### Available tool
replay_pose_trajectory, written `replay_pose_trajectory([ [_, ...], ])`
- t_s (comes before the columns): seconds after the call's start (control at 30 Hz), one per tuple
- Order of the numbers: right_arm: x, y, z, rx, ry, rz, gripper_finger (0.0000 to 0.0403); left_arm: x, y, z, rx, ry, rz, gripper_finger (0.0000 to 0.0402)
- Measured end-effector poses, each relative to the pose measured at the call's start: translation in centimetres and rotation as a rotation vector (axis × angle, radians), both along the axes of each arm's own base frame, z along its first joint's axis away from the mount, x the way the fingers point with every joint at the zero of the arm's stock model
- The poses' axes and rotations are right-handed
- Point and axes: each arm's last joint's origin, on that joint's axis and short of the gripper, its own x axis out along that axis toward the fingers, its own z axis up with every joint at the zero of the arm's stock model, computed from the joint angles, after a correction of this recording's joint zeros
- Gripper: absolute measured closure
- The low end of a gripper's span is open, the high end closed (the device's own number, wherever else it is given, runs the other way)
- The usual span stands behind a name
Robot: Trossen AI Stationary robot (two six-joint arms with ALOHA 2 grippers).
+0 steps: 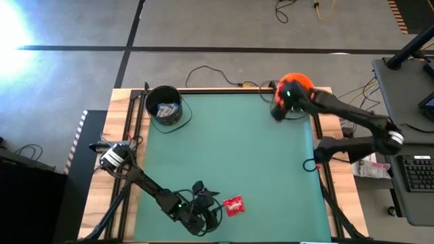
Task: Sort candy by brand, put in halloween buckets
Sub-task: Put the red candy into the orange bucket
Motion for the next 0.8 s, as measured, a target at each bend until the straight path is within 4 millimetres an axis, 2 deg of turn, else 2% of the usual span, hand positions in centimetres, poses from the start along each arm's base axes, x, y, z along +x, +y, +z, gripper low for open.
replay_pose_trajectory([
  [0.13,0.9,5.9,-1.1,0.144,-0.260,0.395,0.0162,0.5,0.8,0.1,0.054,-0.006,0.030,0.0170],
  [0.27,1.6,12.3,-4.4,0.209,-0.437,0.696,0.0175,1.3,1.7,-0.9,0.066,0.045,0.004,0.0170],
  [0.43,1.8,19.1,-8.7,0.247,-0.605,0.890,0.0178,2.0,1.5,-2.8,-0.035,0.114,-0.130,0.0170],
  [0.53,1.6,21.9,-10.1,0.199,-0.619,0.914,0.0175,2.6,0.9,-3.7,-0.062,0.046,-0.184,0.0170],
  [0.63,1.9,23.6,-10.9,0.175,-0.585,0.880,0.0172,3.3,0.5,-4.6,-0.086,-0.037,-0.205,0.0170],
  [0.8,3.7,26.3,-11.0,0.173,-0.527,0.945,0.0172,5.2,2.7,-6.0,-0.043,-0.099,-0.056,0.0170],
])
